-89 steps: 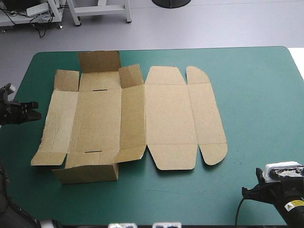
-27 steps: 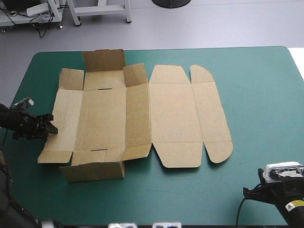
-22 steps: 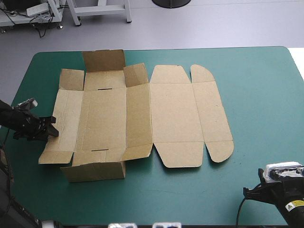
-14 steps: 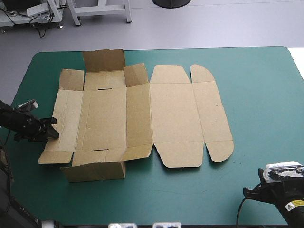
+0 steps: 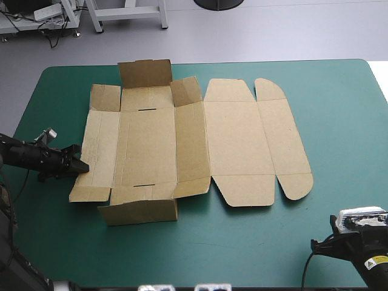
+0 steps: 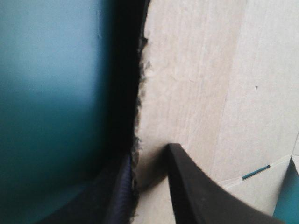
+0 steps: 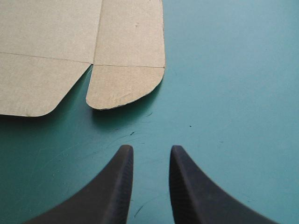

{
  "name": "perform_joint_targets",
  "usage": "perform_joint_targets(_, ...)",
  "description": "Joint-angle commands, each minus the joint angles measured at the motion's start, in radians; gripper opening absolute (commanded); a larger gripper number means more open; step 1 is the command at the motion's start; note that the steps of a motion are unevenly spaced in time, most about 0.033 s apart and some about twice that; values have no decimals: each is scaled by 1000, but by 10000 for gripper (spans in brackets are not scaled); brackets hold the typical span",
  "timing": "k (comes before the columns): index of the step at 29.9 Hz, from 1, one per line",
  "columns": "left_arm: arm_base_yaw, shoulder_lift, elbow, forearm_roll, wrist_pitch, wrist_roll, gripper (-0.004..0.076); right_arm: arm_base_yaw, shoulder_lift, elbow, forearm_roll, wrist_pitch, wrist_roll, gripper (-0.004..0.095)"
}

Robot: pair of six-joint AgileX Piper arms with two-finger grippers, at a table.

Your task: Fold the box

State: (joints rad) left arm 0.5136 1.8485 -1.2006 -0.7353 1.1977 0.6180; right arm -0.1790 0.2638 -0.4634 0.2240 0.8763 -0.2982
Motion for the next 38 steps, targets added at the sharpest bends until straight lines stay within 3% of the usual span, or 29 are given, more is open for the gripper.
perform_joint_targets(1,-5,-43,-18,-87,98,4,155,4,12,-24,0,-64,-8,252)
perform_joint_targets(9,-31,-39,-18,-120,98,19,129,4,12,-24,0,-64,-8,252)
perform_joint_targets(20,-189,-16,-18,-191,98,66,122,4,12,-24,0,-64,-8,252)
perform_joint_targets(26,-219,-16,-18,-277,98,86,-10,4,12,-24,0,-64,-8,252)
perform_joint_targets(38,-226,-33,-27,-334,98,86,-8,4,12,-24,0,-64,-8,252)
